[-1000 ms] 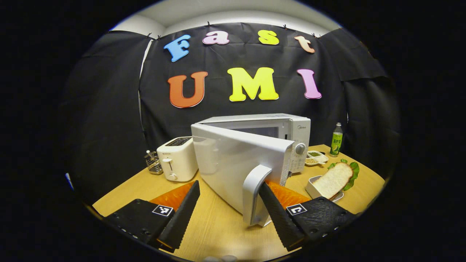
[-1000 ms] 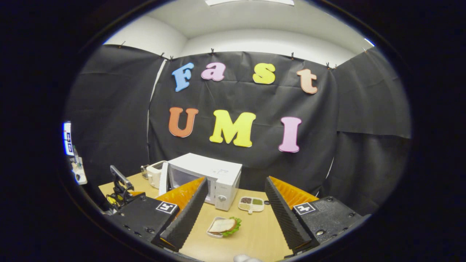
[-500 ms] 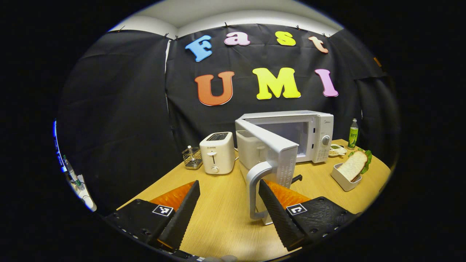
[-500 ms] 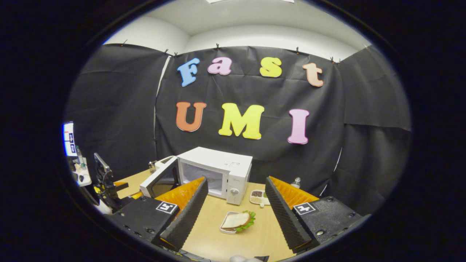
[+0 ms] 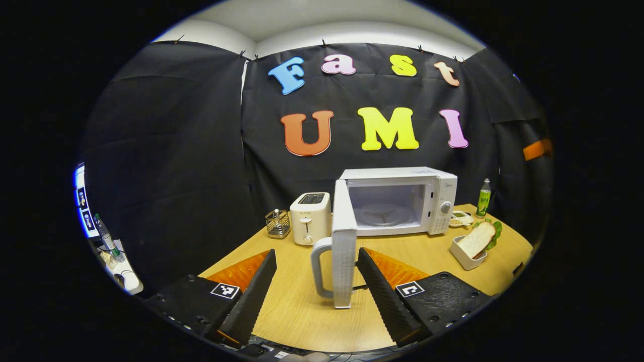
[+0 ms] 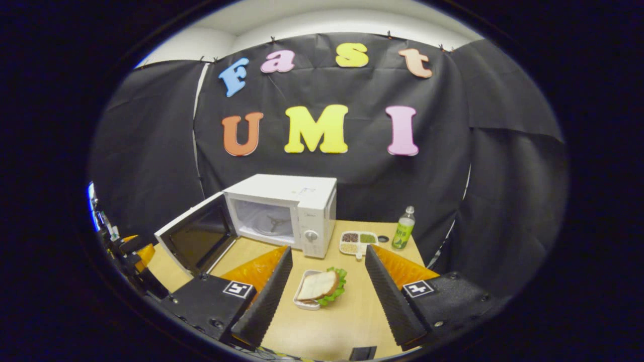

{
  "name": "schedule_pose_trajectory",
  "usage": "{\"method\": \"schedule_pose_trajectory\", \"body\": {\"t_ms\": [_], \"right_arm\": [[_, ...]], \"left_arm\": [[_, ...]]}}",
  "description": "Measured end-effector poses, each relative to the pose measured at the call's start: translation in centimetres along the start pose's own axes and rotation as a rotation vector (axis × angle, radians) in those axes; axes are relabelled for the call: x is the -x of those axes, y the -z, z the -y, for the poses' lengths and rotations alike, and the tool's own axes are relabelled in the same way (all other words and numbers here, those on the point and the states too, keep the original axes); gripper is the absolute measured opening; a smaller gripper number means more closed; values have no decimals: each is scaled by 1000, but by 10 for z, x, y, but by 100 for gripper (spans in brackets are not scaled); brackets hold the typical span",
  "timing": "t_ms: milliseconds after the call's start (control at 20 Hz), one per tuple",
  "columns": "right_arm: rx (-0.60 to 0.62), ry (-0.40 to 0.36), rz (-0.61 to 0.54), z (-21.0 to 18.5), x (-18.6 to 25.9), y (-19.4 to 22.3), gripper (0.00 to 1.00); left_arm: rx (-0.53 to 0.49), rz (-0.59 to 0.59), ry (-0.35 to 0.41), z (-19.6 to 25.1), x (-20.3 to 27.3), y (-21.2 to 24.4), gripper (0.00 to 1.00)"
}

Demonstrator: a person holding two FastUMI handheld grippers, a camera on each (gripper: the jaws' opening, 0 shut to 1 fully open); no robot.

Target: Open the microwave oven with the left hand, put the food in, and close the microwave oven.

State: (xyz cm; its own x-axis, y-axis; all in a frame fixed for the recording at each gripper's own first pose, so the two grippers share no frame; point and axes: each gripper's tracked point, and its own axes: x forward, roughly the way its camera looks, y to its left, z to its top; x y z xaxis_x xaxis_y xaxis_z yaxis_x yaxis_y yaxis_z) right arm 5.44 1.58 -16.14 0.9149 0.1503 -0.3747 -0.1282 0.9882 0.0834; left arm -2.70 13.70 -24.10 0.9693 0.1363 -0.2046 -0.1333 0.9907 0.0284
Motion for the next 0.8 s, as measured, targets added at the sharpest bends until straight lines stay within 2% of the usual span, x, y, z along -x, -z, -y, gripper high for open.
{"method": "schedule_pose_trajectory", "body": {"t_ms": [100,150,200,350,400,550,600,650,750,800], "right_arm": [[-39,-52,-87,9,-29,24,88],[-65,-75,-126,15,-45,35,77],[-106,-91,-177,22,-59,48,83],[-236,-155,-297,33,-101,82,81],[-266,-178,-337,34,-114,91,80],[-332,-245,-447,37,-148,116,79],[-356,-265,-480,39,-156,124,67],[-385,-292,-516,38,-162,131,77],[-457,-342,-598,33,-171,146,75],[-486,-362,-644,29,-173,154,60]], "left_arm": [[14,24,13,19,7,-19,97],[17,30,13,27,10,-27,96],[17,36,14,37,13,-34,96],[8,46,14,67,21,-58,96],[1,48,10,76,23,-65,100],[-21,50,-23,97,25,-81,96],[-25,52,-36,103,25,-86,96],[-26,52,-49,109,26,-91,100],[-23,48,-77,116,27,-96,96],[-19,46,-92,120,27,-100,100]]}}
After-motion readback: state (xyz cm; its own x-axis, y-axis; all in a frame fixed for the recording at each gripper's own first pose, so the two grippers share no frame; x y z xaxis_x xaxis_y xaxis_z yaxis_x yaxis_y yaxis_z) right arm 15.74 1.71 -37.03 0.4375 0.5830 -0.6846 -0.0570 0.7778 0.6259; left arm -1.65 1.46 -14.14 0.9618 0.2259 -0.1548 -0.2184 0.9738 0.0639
